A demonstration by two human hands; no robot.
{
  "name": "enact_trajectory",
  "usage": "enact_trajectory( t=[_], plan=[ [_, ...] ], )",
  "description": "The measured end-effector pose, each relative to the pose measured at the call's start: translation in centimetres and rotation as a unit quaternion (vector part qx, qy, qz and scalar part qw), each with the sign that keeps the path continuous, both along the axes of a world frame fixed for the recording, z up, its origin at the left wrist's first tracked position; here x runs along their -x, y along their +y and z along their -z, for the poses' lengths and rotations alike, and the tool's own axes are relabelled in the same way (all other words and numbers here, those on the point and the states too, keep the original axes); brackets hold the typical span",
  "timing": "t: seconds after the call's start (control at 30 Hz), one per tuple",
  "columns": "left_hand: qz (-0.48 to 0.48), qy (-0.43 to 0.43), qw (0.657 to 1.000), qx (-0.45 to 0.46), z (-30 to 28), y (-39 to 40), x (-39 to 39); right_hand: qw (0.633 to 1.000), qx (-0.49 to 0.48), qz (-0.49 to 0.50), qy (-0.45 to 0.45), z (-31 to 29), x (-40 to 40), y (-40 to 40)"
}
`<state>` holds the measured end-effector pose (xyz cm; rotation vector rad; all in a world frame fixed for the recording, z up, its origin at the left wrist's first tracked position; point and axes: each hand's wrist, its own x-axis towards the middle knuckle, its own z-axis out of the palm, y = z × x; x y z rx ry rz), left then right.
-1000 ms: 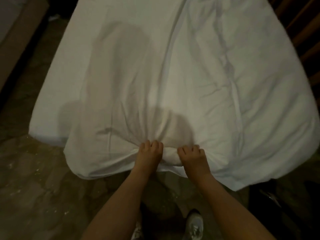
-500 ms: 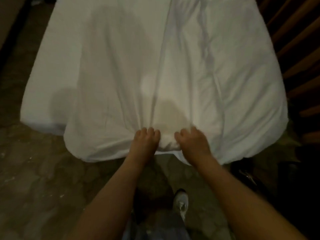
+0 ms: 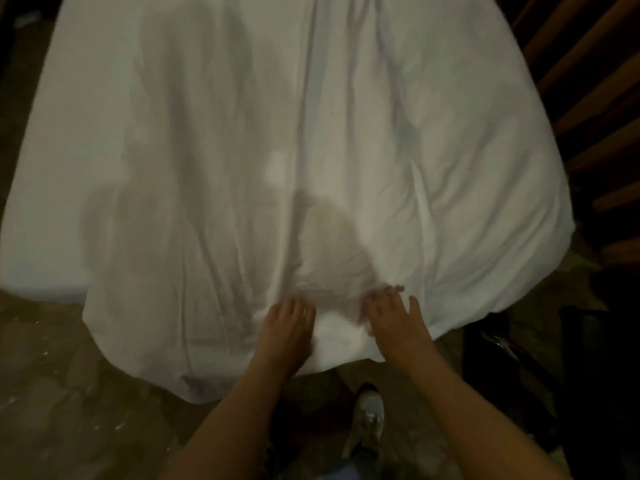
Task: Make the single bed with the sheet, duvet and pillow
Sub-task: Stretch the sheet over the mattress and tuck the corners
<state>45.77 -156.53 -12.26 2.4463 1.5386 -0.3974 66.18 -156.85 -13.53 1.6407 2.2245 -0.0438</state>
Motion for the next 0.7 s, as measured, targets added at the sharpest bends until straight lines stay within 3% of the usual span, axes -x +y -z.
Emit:
enact_trajectory(
  t=[0.2,0.3,0.43,0.57,0.63,0.7],
  plan=[
    [-0.004,-0.031,0.999,-0.015,-2.6,5.9,-8.4,0.981,0.021,0.184,0.062,-1.4,-3.4,4.8],
    [0.051,-0.002,0.999,-0.007,-1.8,7.9,-11.6,0.974,0.045,0.203,0.088,-1.3,-4.9,7.1],
    [0.014,0.004,0.999,-0.032,-0.3,10.3,-13.7,0.948,0.104,0.235,0.187,-1.0,-5.0,10.4],
    [-0.053,0.045,0.998,-0.008,1.1,11.5,-13.8,0.872,0.1,0.325,0.351,-0.2,-3.7,11.9],
    [-0.056,0.051,0.997,-0.022,1.6,12.1,-13.2,0.84,0.112,0.387,0.363,0.4,-2.9,12.5],
    [-0.037,0.04,0.997,-0.048,1.8,12.8,-12.3,0.831,0.124,0.418,0.345,1.3,-2.5,12.5]
  ],
)
